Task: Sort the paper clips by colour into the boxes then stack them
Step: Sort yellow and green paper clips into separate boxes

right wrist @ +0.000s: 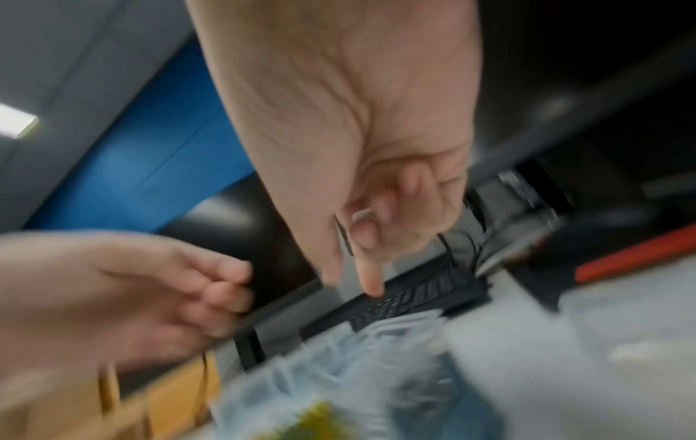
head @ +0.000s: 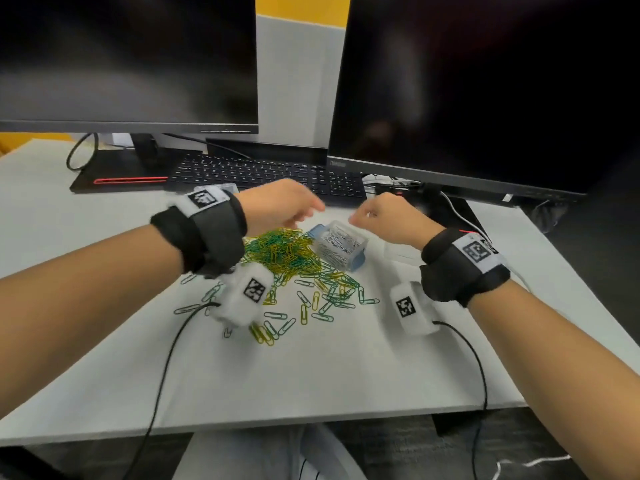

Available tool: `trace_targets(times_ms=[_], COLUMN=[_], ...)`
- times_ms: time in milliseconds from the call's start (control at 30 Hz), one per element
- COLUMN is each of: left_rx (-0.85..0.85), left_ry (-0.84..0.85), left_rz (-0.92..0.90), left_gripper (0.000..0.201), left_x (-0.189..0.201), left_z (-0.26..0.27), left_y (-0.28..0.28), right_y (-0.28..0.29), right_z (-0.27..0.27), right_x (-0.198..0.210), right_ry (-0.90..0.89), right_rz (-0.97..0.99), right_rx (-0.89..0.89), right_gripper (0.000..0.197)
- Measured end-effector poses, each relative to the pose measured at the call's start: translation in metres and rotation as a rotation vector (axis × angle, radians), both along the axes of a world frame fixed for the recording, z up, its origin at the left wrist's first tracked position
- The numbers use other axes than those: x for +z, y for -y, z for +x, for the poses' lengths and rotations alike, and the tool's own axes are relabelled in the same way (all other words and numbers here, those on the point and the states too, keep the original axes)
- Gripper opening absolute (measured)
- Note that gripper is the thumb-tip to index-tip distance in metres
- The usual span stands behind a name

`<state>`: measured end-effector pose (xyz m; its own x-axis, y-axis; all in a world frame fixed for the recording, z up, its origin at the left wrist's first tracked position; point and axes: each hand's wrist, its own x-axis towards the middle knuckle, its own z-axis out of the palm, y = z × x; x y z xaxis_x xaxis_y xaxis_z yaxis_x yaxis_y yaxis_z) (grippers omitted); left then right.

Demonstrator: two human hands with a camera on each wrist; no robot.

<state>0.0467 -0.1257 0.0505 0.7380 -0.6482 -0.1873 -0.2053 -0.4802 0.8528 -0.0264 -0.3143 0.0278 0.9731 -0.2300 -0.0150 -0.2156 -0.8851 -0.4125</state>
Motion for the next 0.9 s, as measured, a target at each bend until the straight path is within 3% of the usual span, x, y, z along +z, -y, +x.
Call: trace_targets(times_ms=[67, 133, 200, 367, 467, 567, 633, 733, 800, 900], left_rx=[0.059, 0.096, 0.154, 0.239, 0.22, 0.263, 0.273, 0.088, -0.015, -0.069], left_ry=[-0.322, -0.466, -0.46, -0.354, -0.366, -0.324, -0.139, 0.233, 0.346, 0.483], left_rz=[-0.281, -0.409, -0.427, -0.389, -0.418, -0.355, -0.222, 0.129, 0.308, 0.383], left_gripper=[0.022, 0.026, 0.025, 0.034, 0.04, 0.034, 0.023, 0.01, 0.011, 0.012], left_x=[-0.004, -0.01, -0.017, -0.036, -0.039, -0.037, -0.039, -0.045, -0.048, -0.046], left_z=[0.002, 0.001, 0.0, 0.004, 0.007, 0.011, 0.015, 0.022, 0.022, 0.016], left_y=[0.022, 0.039, 0.053, 0.071, 0.069, 0.069, 0.065, 0.056, 0.054, 0.055], right_y=[-0.009, -0.016, -0.019, -0.021, -0.013, -0.008, -0.005, -0.005, -0.005, -0.007], right_z=[0.004, 0.006, 0.005, -0.001, 0.003, 0.006, 0.006, 0.005, 0.008, 0.009], right_x=[0.004, 0.006, 0.006, 0.01, 0.005, -0.007, -0.012, -0.015, -0.017, -0.017], right_ry=[0.045, 0.071, 0.087, 0.066, 0.109, 0.084, 0.068, 0.031, 0.005, -0.074], right_rz=[0.46, 0.829, 0.91, 0.892, 0.762, 0.444, 0.255, 0.067, -0.013, -0.11], right_rx=[-0.14, -0.217, -0.262, -0.317, -0.312, -0.26, -0.19, -0.066, 0.008, 0.07], right_gripper=[0.034, 0.04, 0.045, 0.046, 0.033, 0.025, 0.024, 0.024, 0.024, 0.026])
